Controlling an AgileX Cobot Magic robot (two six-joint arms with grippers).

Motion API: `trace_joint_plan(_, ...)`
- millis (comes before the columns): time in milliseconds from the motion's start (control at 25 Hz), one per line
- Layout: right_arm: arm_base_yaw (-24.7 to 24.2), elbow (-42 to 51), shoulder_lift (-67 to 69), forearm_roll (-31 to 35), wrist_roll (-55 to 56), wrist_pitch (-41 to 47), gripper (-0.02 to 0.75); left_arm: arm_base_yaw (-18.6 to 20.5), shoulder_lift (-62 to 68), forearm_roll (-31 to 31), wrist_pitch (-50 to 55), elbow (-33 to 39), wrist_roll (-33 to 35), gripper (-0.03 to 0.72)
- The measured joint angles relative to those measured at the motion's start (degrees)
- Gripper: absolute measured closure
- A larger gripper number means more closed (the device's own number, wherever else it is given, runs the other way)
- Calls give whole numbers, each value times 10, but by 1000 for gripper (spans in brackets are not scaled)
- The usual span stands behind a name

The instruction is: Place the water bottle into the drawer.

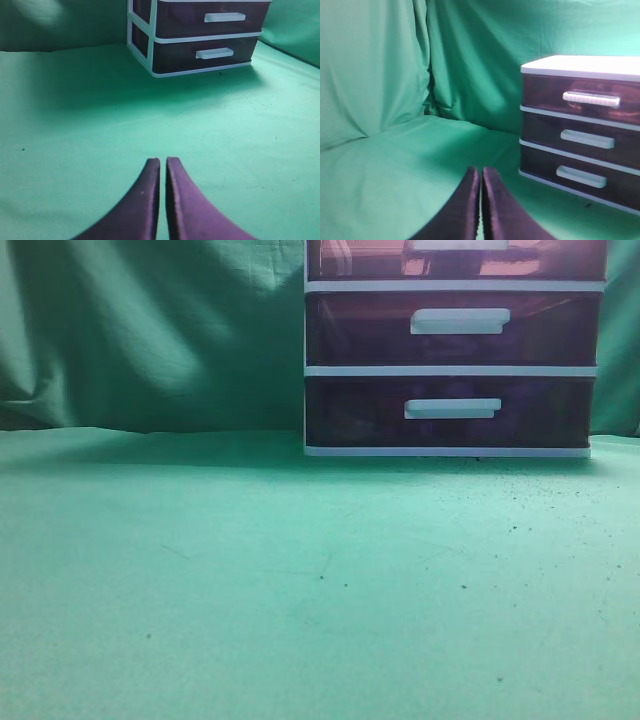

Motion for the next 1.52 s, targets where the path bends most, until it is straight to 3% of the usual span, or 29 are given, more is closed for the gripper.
trace_joint_plan(240, -15, 50, 0, -83, 50, 16, 738, 0, 0, 0, 0, 0, 0, 688)
trace_joint_plan(440, -156, 142, -11, -109, 135, 2, 738, 0, 0, 0, 0, 0, 0, 688)
trace_joint_plan(600, -275, 182, -40, -111, 110, -10, 738, 0, 0, 0, -1, 0, 0, 688)
trace_joint_plan(720, -334, 210, -45, -100, 93, -24, 738, 0, 0, 0, -1, 0, 0, 688)
trace_joint_plan(920, -350, 259, -45, -77, 91, -53, 738, 0, 0, 0, -1, 0, 0, 688)
trace_joint_plan(1520, -350, 259, -45, -74, 81, -43, 738, 0, 0, 0, -1, 0, 0, 688)
